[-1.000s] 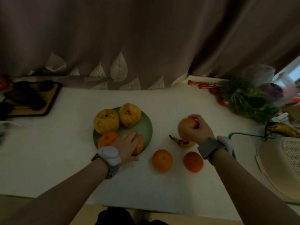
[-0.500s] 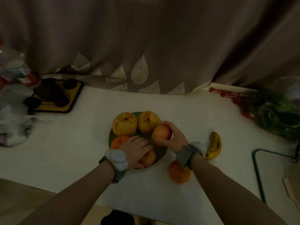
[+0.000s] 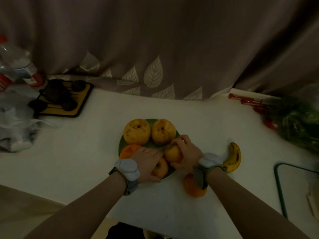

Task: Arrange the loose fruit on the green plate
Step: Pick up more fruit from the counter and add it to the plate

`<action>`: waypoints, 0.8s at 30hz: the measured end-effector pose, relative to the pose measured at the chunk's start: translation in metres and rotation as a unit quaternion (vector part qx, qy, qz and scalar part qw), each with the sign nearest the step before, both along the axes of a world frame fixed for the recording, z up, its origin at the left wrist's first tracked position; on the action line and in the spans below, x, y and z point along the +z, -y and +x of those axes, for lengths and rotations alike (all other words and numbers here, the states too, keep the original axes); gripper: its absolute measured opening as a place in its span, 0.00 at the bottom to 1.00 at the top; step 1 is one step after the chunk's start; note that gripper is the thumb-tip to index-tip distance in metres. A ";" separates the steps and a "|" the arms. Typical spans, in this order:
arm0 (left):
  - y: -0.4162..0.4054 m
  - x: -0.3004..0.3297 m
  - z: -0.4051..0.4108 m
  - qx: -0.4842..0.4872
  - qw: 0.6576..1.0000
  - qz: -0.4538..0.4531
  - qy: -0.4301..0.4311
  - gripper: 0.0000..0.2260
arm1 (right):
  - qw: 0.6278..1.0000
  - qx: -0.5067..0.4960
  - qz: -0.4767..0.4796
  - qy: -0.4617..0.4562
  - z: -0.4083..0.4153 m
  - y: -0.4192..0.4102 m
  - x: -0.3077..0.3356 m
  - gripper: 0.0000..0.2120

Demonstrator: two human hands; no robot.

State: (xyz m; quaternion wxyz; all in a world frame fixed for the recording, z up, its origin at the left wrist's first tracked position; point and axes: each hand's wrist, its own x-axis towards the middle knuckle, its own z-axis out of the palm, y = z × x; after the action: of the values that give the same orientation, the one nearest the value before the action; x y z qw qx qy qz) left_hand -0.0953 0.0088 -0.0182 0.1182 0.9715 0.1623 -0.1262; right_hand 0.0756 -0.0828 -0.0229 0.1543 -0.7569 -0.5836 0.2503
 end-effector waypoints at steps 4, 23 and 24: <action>0.003 0.000 -0.001 0.022 0.999 -0.021 0.019 0.39 | 0.999 -0.025 -0.009 -0.046 -0.006 0.004 -0.006 0.36; 0.013 -0.005 0.014 0.010 0.997 -0.071 -0.001 0.44 | 0.992 -0.009 -0.128 0.007 -0.003 0.002 0.001 0.37; 0.014 -0.004 0.014 0.010 0.998 -0.063 -0.003 0.44 | 0.991 -0.005 -0.131 0.023 -0.002 0.003 0.001 0.38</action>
State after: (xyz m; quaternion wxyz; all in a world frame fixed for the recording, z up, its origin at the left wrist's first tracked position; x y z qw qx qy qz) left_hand -0.0811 -0.0047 -0.0219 0.1799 0.9601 0.1637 -0.1380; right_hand 0.0734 -0.0854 -0.0221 0.0417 -0.7793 -0.5448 0.3069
